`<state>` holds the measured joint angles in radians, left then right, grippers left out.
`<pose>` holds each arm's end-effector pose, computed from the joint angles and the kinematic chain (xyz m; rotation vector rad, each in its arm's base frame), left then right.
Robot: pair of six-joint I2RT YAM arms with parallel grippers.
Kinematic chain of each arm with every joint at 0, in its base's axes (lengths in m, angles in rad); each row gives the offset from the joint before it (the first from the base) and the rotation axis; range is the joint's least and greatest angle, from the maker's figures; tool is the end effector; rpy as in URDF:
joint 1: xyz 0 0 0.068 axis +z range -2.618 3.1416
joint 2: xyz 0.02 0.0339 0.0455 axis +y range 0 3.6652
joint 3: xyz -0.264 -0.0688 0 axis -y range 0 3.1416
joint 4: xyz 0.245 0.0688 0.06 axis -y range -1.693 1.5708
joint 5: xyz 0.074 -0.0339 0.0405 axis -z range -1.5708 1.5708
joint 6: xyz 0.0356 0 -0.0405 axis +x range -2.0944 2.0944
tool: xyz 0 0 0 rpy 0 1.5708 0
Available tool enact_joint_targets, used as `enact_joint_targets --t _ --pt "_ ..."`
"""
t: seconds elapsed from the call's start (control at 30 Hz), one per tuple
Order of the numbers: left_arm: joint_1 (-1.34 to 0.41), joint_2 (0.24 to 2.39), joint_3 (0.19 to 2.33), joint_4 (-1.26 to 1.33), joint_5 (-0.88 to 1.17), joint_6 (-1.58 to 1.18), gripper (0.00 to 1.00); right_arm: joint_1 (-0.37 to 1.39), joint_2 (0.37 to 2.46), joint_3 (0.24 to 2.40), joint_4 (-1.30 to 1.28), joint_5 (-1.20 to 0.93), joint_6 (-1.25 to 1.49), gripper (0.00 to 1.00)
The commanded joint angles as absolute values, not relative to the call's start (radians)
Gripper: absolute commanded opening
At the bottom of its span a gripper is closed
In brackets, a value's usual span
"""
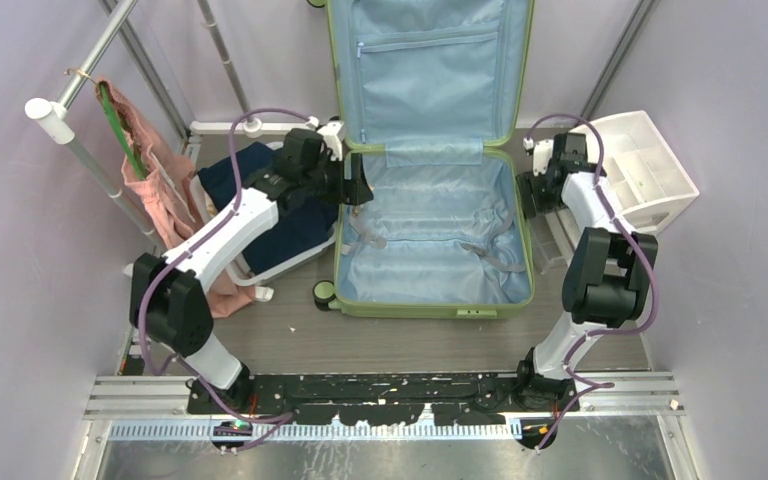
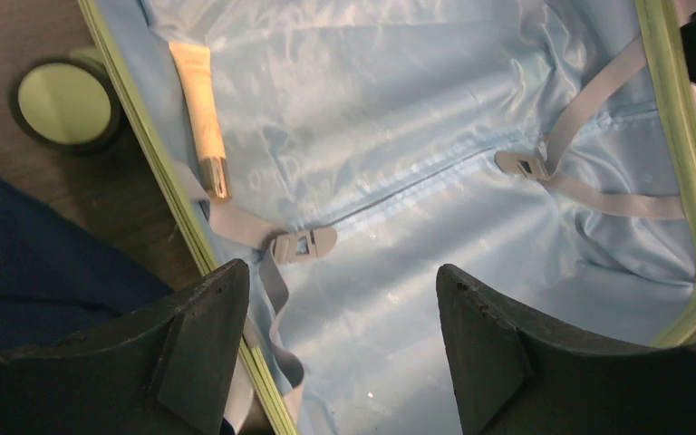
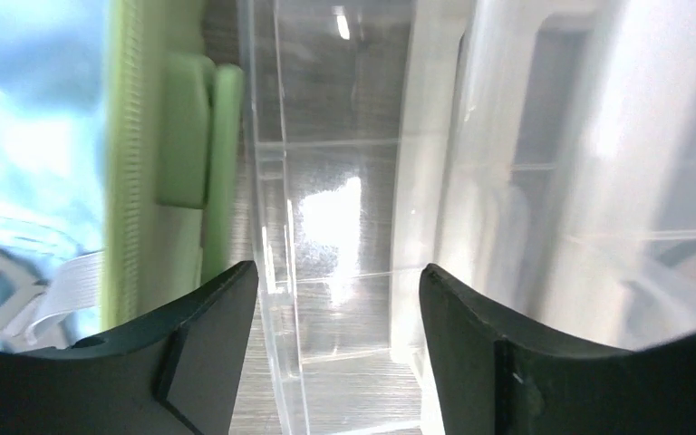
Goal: Open, take out, and arrange the luggage
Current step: Adjust the drawer in the storage box.
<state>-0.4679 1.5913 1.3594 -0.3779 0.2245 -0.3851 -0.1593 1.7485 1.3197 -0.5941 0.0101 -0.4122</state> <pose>0.3238 -0.1725 0.3173 0.2255 2.2458 -0.7171 0.3668 -0.0593 0.2325 -0.3255 2.5897 -0.2194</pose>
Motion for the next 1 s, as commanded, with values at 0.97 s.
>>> enact_joint_targets --t 0.97 --pt "-0.607 2.381 2.259 -0.941 -0.376 -0.008 0.44 -0.156 1.573 1.521 -0.867 -0.636 -0.344 0.75"
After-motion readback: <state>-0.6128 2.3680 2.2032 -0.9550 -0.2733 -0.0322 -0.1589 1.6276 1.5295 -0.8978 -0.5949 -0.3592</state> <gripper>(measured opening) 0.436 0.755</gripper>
